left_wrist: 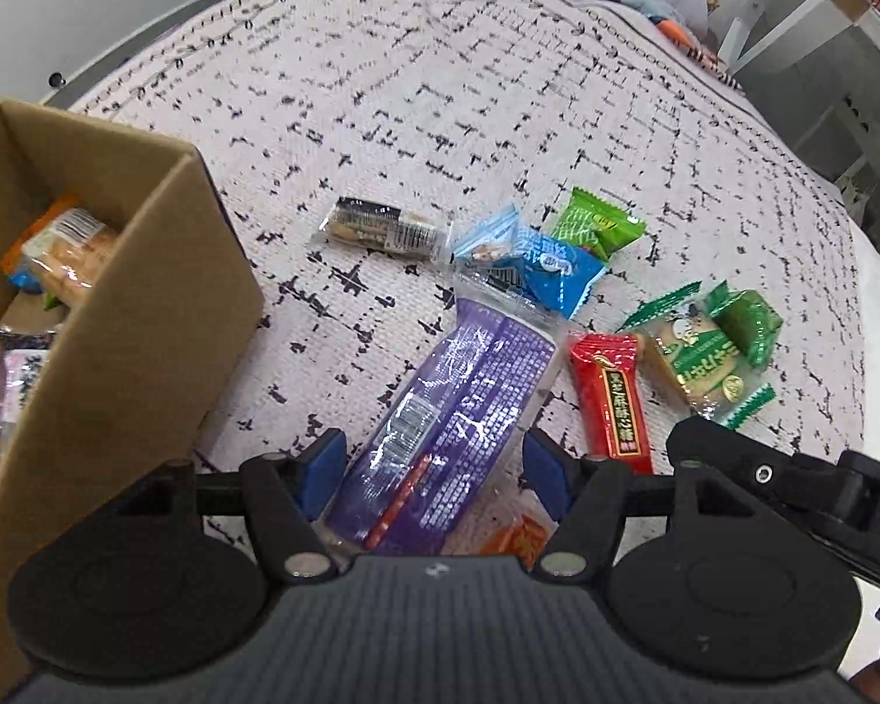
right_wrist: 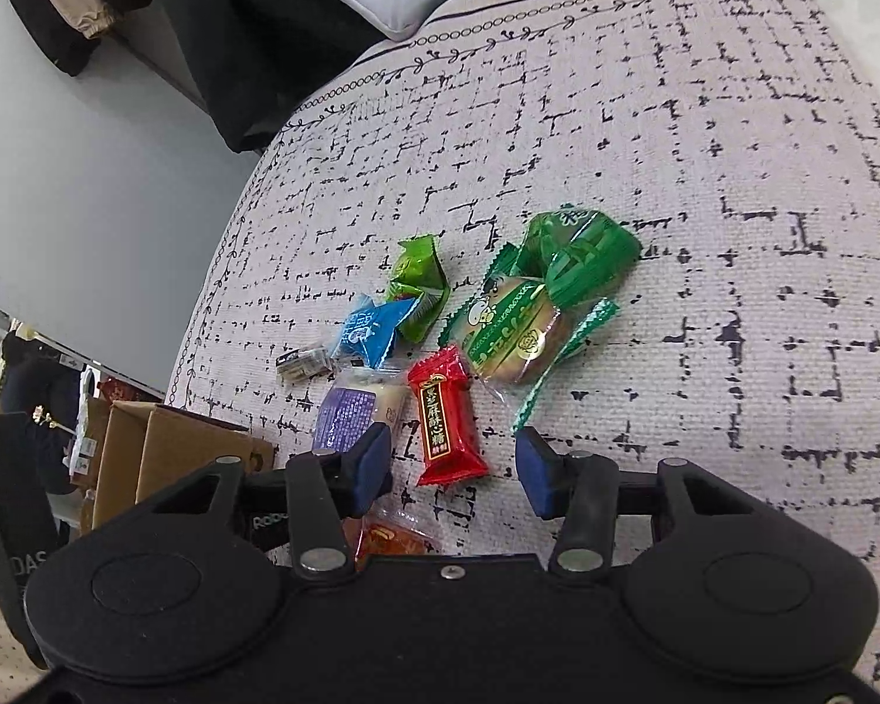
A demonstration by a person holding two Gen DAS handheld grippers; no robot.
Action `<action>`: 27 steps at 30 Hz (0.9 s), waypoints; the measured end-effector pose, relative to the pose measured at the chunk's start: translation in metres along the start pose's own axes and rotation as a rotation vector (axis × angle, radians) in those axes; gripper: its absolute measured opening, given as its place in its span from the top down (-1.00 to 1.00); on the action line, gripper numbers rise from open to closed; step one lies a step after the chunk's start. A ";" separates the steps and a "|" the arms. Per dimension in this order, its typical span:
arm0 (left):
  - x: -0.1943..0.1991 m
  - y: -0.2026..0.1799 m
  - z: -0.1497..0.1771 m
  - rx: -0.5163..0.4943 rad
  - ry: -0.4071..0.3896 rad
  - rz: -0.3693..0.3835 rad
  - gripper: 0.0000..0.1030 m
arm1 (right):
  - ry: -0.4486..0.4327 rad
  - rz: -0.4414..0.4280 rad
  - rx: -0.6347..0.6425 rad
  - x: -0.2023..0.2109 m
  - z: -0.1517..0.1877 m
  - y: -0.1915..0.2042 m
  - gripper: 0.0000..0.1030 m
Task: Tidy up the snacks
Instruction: 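Grasp the purple bar with the left tool while the right tool grasps the red candy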
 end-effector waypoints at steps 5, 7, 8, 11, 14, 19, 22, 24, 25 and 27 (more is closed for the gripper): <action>-0.005 0.003 -0.001 0.005 -0.003 -0.004 -0.11 | 0.020 0.004 0.000 -0.014 -0.002 0.002 0.11; -0.004 0.002 -0.002 0.007 -0.001 -0.001 -0.01 | 0.026 0.006 0.002 -0.019 -0.002 0.004 0.14; -0.003 0.002 -0.002 0.010 -0.001 0.001 0.01 | 0.027 0.008 0.005 -0.021 -0.002 0.005 0.15; 0.000 0.002 -0.003 0.018 0.000 0.012 0.10 | 0.025 0.015 0.017 -0.026 -0.002 0.008 0.20; 0.003 0.004 -0.002 0.034 0.003 0.020 0.12 | 0.025 0.036 0.040 -0.029 -0.001 0.010 0.30; 0.013 0.006 -0.001 0.036 -0.005 0.026 0.13 | 0.023 0.072 0.066 -0.030 0.000 0.009 0.52; 0.022 0.007 0.001 0.043 -0.014 0.033 0.13 | 0.025 0.084 0.098 -0.028 0.003 0.013 0.58; 0.029 0.006 0.002 0.044 -0.022 0.037 0.13 | 0.024 0.089 0.109 -0.026 0.005 0.016 0.59; 0.033 0.006 0.003 0.043 -0.027 0.038 0.13 | 0.023 0.088 0.113 -0.023 0.006 0.017 0.60; 0.040 0.006 0.005 0.045 -0.036 0.041 0.13 | 0.016 0.084 0.116 -0.019 0.006 0.019 0.60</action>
Point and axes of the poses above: each gripper's, at about its wrist camera, not at the fingertips, and x roughly against the way its jaws point, y to its left, z to its underside, the point moved 8 cm from there along -x, roughly the way its jaws point, and after that the axes turned 9 degrees about z, right-handed, at the moved point
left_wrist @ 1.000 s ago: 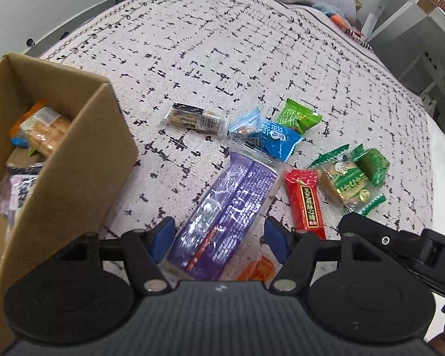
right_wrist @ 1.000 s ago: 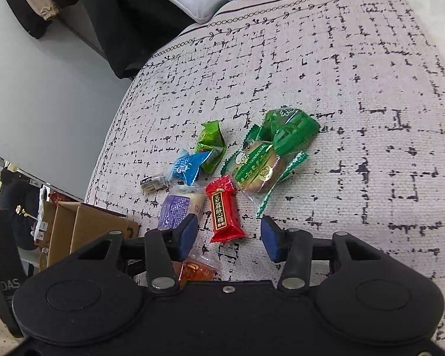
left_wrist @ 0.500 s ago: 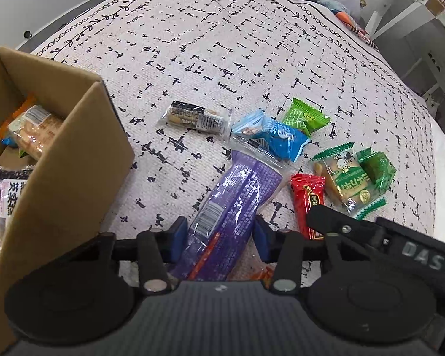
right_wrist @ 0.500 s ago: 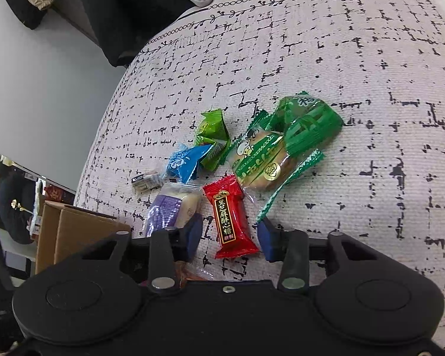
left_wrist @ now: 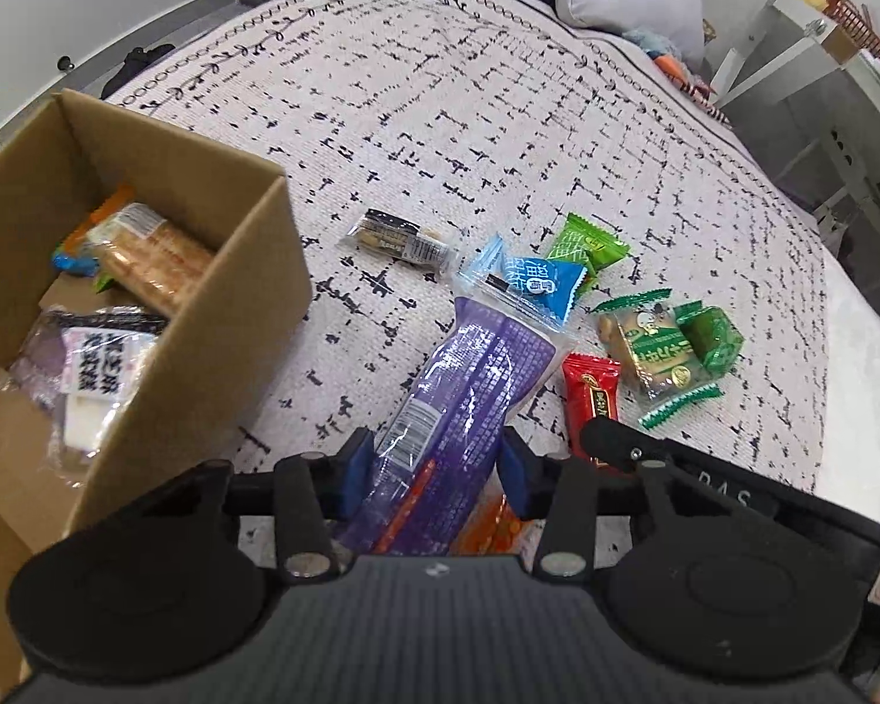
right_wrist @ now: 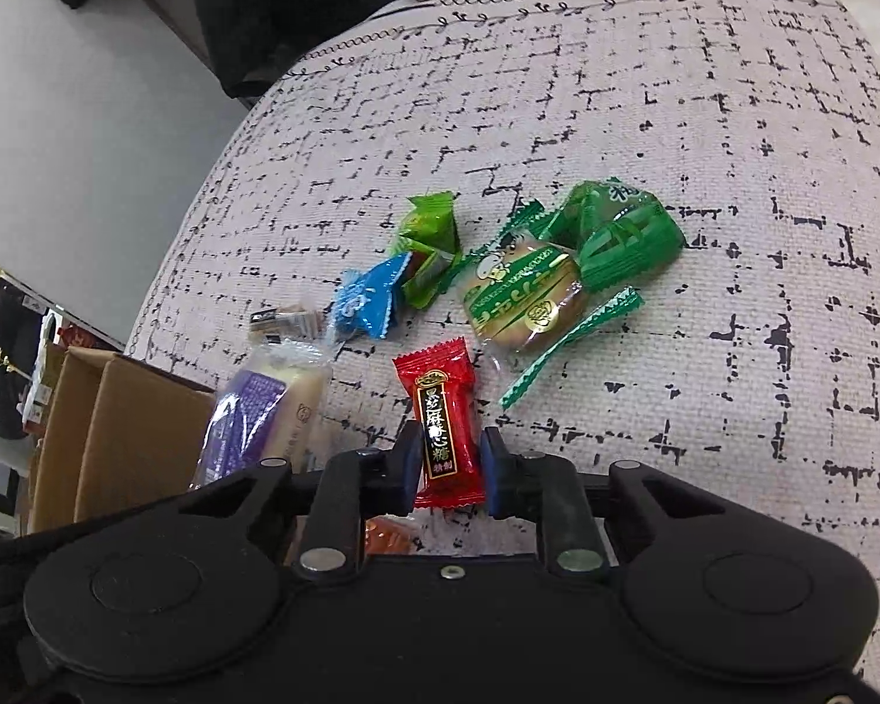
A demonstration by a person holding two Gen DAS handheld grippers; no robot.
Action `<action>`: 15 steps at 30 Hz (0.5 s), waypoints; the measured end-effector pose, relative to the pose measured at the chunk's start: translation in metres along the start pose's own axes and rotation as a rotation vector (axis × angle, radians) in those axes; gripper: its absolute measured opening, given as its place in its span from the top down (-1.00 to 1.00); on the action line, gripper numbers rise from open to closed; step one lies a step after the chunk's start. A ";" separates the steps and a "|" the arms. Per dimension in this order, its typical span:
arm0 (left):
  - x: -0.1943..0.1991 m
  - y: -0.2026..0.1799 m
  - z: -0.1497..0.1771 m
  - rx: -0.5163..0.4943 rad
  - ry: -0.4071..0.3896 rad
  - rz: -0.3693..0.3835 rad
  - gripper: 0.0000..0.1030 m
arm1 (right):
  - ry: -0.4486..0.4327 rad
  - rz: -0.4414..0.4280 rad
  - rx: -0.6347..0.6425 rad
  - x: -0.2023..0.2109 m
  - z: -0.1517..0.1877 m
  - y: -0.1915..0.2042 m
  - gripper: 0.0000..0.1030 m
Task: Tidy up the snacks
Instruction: 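Grasp the purple bar with the left tool while the right tool grasps the red candy, then carry the purple bar into the box with the left tool while the right tool carries the red candy there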
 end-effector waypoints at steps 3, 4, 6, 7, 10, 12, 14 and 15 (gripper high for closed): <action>0.013 0.000 0.002 0.007 -0.017 0.006 0.13 | -0.022 -0.008 0.000 0.011 -0.001 0.001 0.60; 0.018 0.000 0.003 0.008 -0.024 0.009 0.13 | -0.028 -0.011 -0.002 0.014 -0.001 0.001 0.60; 0.028 -0.001 0.004 0.006 -0.038 0.016 0.13 | -0.044 -0.019 -0.002 0.023 -0.002 0.002 0.60; 0.033 -0.002 0.004 0.005 -0.045 0.021 0.13 | -0.052 -0.023 -0.001 0.027 -0.003 0.003 0.60; 0.048 -0.003 0.003 0.008 -0.070 0.035 0.13 | -0.072 -0.037 0.002 0.039 -0.003 0.009 0.60; 0.059 -0.002 0.002 0.009 -0.088 0.038 0.13 | -0.085 -0.044 0.012 0.047 -0.002 0.015 0.60; 0.069 0.001 0.001 0.012 -0.103 0.042 0.13 | -0.098 -0.052 0.023 0.054 -0.002 0.022 0.61; 0.074 0.002 0.000 0.015 -0.111 0.042 0.13 | -0.104 -0.055 0.028 0.057 -0.001 0.026 0.61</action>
Point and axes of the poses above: each gripper's, at about its wrist camera, not at the fingertips, and x roughly against the way its jaws point, y to its left, z to its underside, the point moved 8 cm from there along -x, roughly the way its jaws point, and after that the axes turned 9 degrees about z, right-handed, at the moved point
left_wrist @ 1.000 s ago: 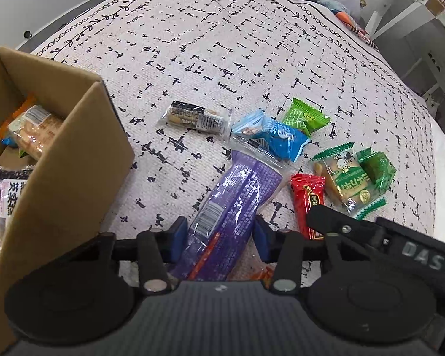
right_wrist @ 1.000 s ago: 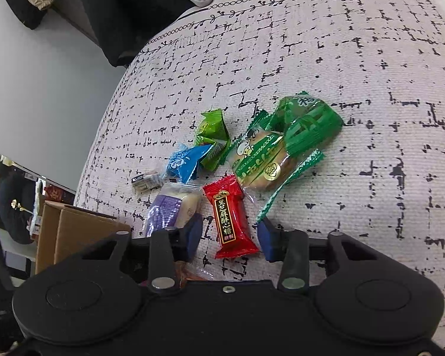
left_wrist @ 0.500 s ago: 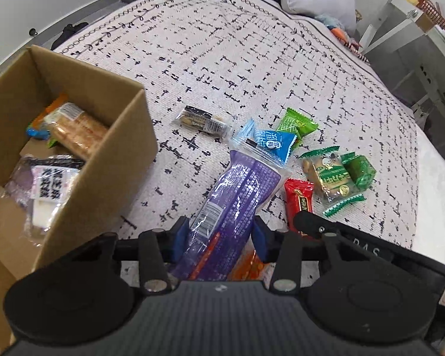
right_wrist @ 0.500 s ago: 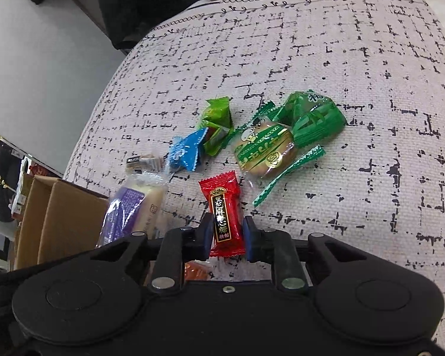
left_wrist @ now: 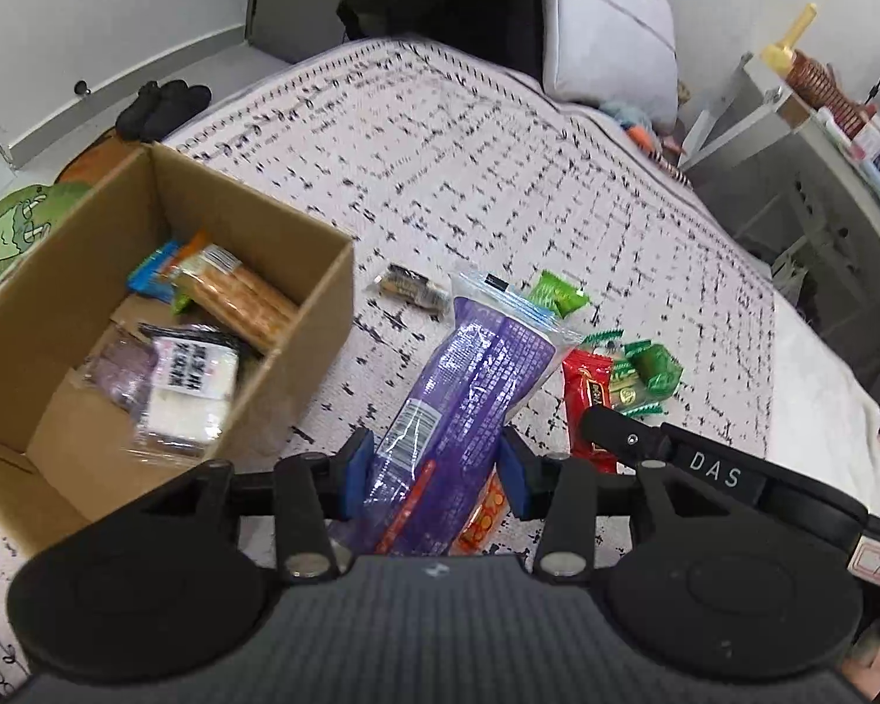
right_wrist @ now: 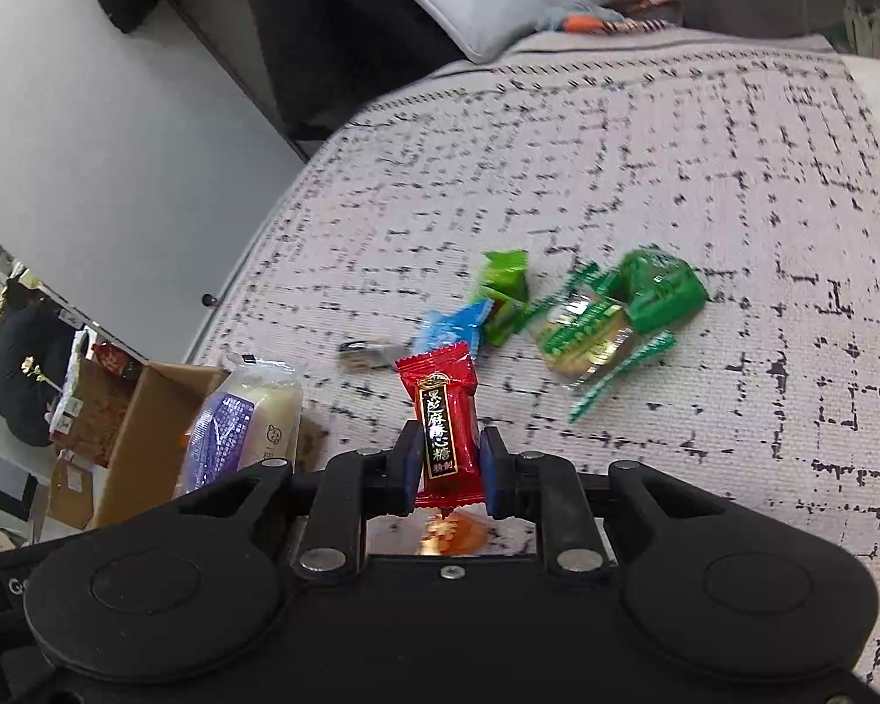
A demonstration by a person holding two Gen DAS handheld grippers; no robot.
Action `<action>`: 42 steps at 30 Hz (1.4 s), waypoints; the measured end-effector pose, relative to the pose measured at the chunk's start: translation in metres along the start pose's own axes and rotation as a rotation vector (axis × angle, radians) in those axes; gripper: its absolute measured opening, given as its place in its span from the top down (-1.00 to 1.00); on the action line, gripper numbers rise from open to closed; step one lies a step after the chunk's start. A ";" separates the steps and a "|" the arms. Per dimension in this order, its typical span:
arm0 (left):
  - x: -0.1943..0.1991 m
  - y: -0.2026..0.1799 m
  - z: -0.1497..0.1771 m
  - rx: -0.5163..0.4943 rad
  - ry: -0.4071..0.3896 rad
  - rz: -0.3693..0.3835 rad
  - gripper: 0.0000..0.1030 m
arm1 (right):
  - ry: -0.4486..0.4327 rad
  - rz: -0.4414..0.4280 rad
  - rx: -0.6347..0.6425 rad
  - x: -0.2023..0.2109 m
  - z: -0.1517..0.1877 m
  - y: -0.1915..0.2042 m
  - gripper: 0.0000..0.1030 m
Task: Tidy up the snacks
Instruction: 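Carry the purple bar into the box with the left tool while the right tool carries the red candy there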
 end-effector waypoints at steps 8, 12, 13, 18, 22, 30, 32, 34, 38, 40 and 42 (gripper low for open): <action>0.037 0.017 -0.011 0.014 -0.059 -0.003 0.14 | -0.047 0.010 0.027 0.023 0.002 0.026 0.62; 0.051 0.030 -0.015 0.026 -0.078 -0.010 0.14 | -0.079 0.017 0.043 0.034 0.004 0.041 0.62; 0.055 0.033 -0.016 0.030 -0.083 -0.012 0.14 | -0.086 0.018 0.046 0.036 0.005 0.045 0.62; 0.070 0.051 -0.018 0.051 -0.103 -0.020 0.14 | -0.115 0.035 0.062 0.043 0.008 0.061 0.62; 0.080 0.070 -0.020 0.075 -0.113 -0.036 0.14 | -0.130 0.051 0.069 0.047 0.011 0.073 0.62; 0.091 0.103 -0.024 0.120 -0.124 -0.057 0.14 | -0.148 0.070 0.102 0.052 0.021 0.103 0.62; 0.091 0.111 -0.024 0.130 -0.123 -0.060 0.14 | -0.148 0.064 0.112 0.052 0.025 0.112 0.62; 0.091 0.119 -0.024 0.143 -0.120 -0.064 0.14 | -0.149 0.057 0.122 0.052 0.029 0.122 0.62; 0.091 0.134 -0.025 0.168 -0.119 -0.072 0.14 | -0.151 0.035 0.147 0.052 0.034 0.142 0.62; 0.091 0.140 -0.027 0.176 -0.122 -0.074 0.13 | -0.147 0.026 0.157 0.051 0.037 0.151 0.62; 0.092 0.144 -0.029 0.184 -0.131 -0.071 0.13 | -0.142 0.018 0.163 0.048 0.040 0.159 0.62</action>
Point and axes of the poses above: each gripper's, at about its wrist camera, not at the fingertips, and x roughly against the way its jaws point, y to its left, z to its underside, the point moved 8 cm from there along -x, roughly the way its jaws point, and after that the axes turned 9 degrees about z, right-handed, at the moved point
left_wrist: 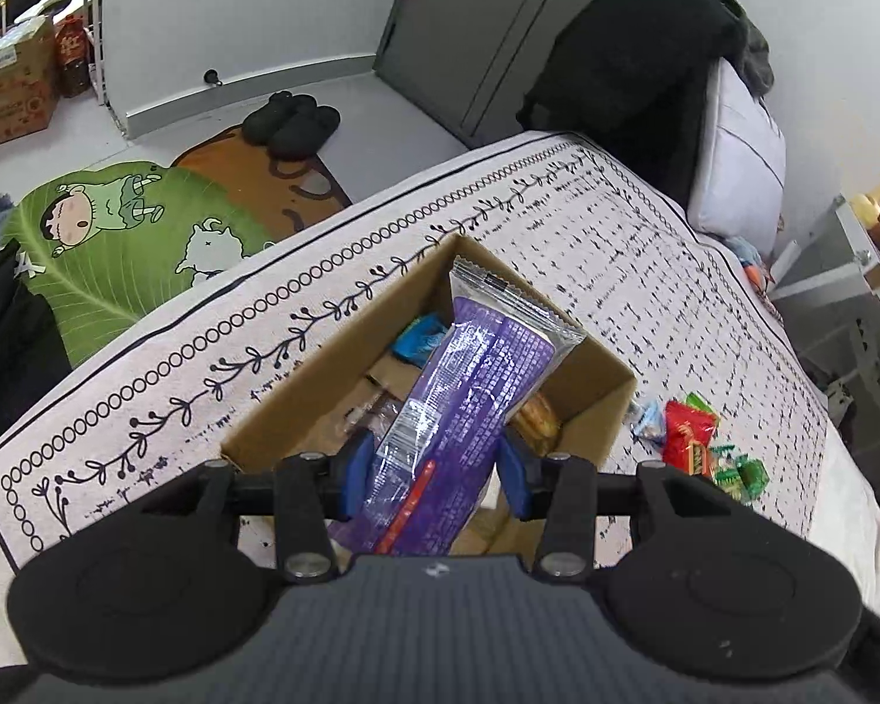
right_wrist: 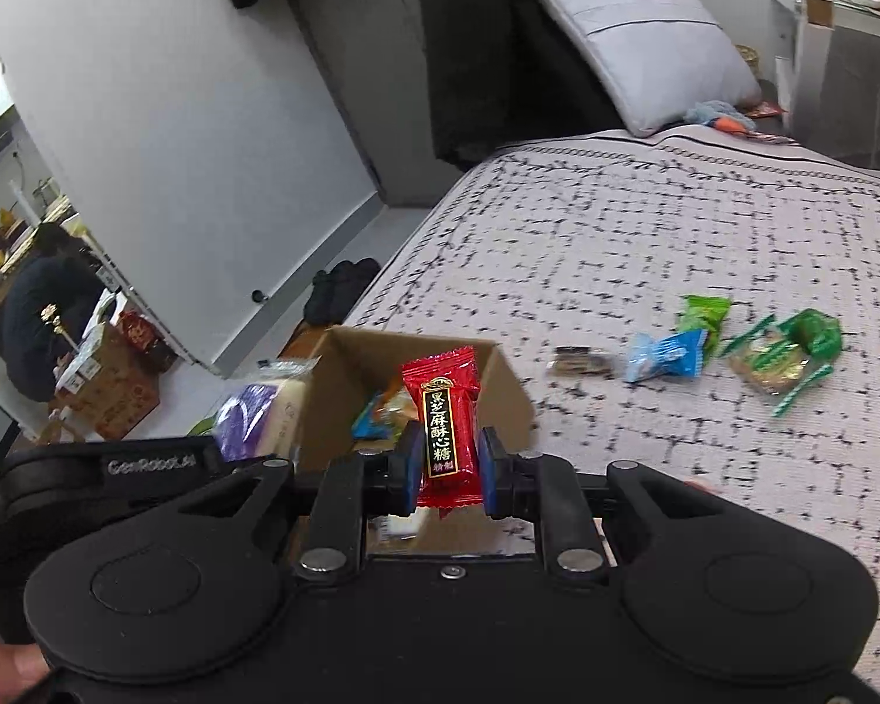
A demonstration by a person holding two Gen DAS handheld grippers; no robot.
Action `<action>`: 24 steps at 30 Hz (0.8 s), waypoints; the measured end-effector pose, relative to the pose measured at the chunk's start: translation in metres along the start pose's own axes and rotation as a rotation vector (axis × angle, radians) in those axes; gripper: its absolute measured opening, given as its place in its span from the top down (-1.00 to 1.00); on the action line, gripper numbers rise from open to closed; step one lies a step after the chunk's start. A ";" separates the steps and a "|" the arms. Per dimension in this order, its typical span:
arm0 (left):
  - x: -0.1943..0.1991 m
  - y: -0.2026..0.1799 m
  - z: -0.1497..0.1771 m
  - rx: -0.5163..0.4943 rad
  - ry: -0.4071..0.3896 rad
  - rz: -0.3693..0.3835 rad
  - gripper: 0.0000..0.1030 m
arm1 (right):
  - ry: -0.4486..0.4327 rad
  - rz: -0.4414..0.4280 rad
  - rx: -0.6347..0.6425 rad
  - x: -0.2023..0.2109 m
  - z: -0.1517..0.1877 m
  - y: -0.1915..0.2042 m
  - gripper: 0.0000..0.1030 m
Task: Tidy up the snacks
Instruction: 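Carry the purple bar into the box with the left tool while the right tool carries the red candy there, then open both tools over the box and move them back to the snacks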
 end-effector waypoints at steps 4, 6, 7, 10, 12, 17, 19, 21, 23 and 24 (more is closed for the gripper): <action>0.003 0.004 -0.009 0.039 -0.034 0.013 0.06 | 0.007 -0.013 0.005 -0.003 0.002 0.012 0.62; 0.005 0.002 -0.013 0.036 -0.044 0.028 -0.01 | 0.012 -0.027 0.006 -0.003 0.004 0.017 0.62; 0.007 0.001 -0.014 0.029 -0.046 0.029 -0.12 | 0.015 -0.033 0.007 -0.003 0.005 0.019 0.62; 0.011 0.002 -0.017 0.023 -0.057 0.012 -0.36 | 0.031 -0.051 0.012 -0.005 0.009 0.026 0.62; 0.013 0.006 -0.016 0.035 -0.056 0.005 -0.42 | 0.045 -0.063 0.010 -0.006 0.012 0.029 0.58; 0.016 0.016 -0.011 0.035 -0.034 -0.033 -0.46 | 0.057 -0.068 0.009 -0.003 0.015 0.028 0.39; 0.018 0.018 -0.009 0.033 -0.024 -0.056 -0.56 | 0.054 -0.060 0.008 0.001 0.015 0.024 0.20; 0.020 0.018 -0.006 0.028 -0.017 -0.068 -0.59 | 0.043 -0.046 0.013 0.004 0.016 0.019 0.02; 0.023 0.017 -0.004 0.021 -0.008 -0.069 -0.60 | 0.035 -0.031 0.020 0.008 0.016 0.013 0.01; 0.025 0.016 -0.002 0.017 -0.007 -0.069 -0.61 | 0.036 -0.029 0.020 0.009 0.017 0.009 0.01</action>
Point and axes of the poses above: each gripper's, at about its wrist camera, not at the fingertips, and x roughly against the way its jaws point, y to its left, z to its underside, the point moved 8 cm from there along -x, roughly the way its jaws point, and after that the axes turned 9 degrees about z, right-handed, at the moved point
